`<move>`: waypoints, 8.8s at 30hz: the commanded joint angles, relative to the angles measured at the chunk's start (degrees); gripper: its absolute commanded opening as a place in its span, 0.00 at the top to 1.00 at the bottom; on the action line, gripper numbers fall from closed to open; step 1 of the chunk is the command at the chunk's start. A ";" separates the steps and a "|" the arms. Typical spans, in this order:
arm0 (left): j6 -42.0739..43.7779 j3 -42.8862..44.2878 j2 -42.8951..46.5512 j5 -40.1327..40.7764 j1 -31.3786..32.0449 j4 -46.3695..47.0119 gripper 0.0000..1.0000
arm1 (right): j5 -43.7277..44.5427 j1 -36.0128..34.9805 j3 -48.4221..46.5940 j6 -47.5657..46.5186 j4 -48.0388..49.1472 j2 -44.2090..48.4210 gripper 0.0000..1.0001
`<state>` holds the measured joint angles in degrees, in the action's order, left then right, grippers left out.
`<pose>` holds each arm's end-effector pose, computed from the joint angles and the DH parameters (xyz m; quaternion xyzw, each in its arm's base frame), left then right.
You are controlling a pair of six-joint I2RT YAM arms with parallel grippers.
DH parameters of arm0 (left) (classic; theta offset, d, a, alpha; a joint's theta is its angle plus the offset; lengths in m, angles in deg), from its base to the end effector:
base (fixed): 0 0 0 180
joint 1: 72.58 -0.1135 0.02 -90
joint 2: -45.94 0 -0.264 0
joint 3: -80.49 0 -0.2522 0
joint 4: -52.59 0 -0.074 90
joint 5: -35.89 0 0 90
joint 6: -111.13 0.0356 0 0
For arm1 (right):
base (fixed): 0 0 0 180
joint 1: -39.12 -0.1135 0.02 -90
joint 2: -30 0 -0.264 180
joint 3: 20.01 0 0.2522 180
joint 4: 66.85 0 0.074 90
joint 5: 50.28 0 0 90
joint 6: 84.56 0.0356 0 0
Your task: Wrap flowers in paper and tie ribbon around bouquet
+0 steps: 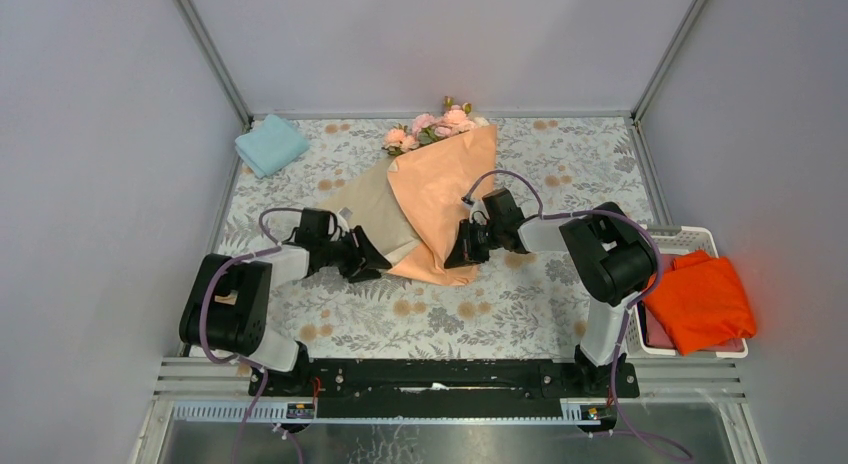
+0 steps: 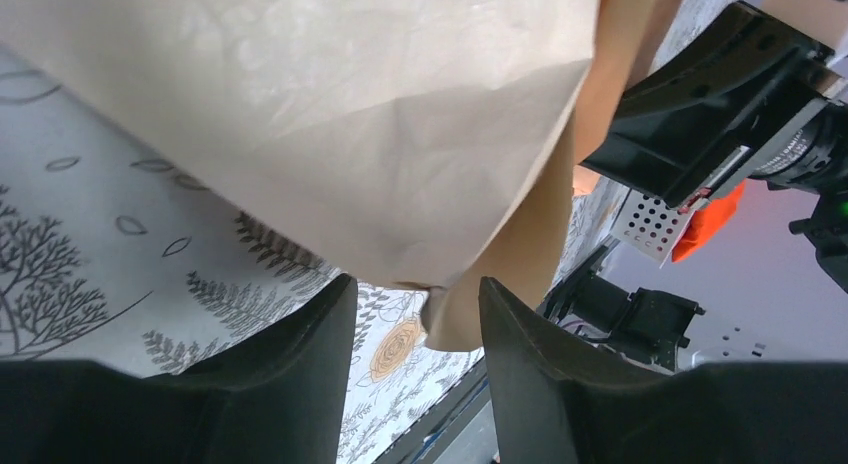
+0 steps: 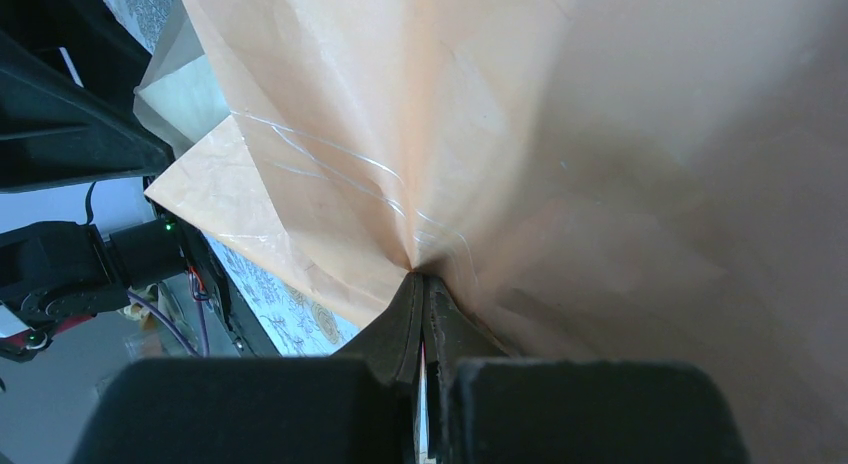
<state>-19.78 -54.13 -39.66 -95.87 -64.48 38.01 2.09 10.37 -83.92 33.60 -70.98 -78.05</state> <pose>0.2444 -0.0587 0.1317 -0.1481 0.8848 -0.4263 0.1162 0.2971 0.1878 0.1126 -0.1194 0.8839 0.4256 0.1528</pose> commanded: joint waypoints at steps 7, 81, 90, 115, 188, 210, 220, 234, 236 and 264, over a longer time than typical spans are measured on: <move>-10.63 -4.67 -3.84 1.83 -0.74 15.45 0.31 | 8.06 -0.25 2.89 -3.78 -8.30 -1.99 1.00; 33.57 52.90 -35.41 25.85 27.55 -11.72 1.00 | 18.84 13.65 3.15 -0.20 -13.74 21.20 0.44; 33.31 53.27 -33.15 26.00 27.58 -12.62 1.00 | 9.70 15.25 -8.32 -4.54 -11.77 2.21 0.71; 34.70 60.02 -38.97 24.88 31.72 -19.28 1.00 | 7.83 14.00 -2.26 7.97 0.10 5.64 0.90; 68.30 39.08 -29.46 41.47 51.74 -13.45 0.73 | 1.09 20.12 -20.54 2.23 1.63 -8.15 0.94; 78.39 63.49 -24.02 15.15 42.74 -56.88 0.69 | 5.89 20.13 -22.04 -5.19 -6.02 -9.73 1.00; 63.93 46.96 -27.64 36.60 41.15 -14.43 0.66 | 4.99 20.14 -22.00 -5.08 -6.31 -9.46 1.00; 66.65 36.43 -26.57 36.98 42.83 -14.49 0.63 | 13.66 19.70 -15.08 -9.79 -15.05 13.80 0.72; 66.32 37.38 -26.15 36.56 43.03 -15.25 0.61 | 10.22 18.40 -12.24 -9.14 -12.80 15.59 0.77; 66.03 45.70 -21.96 30.25 48.38 -26.32 0.73 | -0.12 12.41 8.23 -5.17 -1.97 6.23 1.00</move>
<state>46.36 -13.31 -61.67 -64.61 -16.18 11.15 -0.31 22.79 -76.86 29.27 -73.41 -71.65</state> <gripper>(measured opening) 0.313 0.011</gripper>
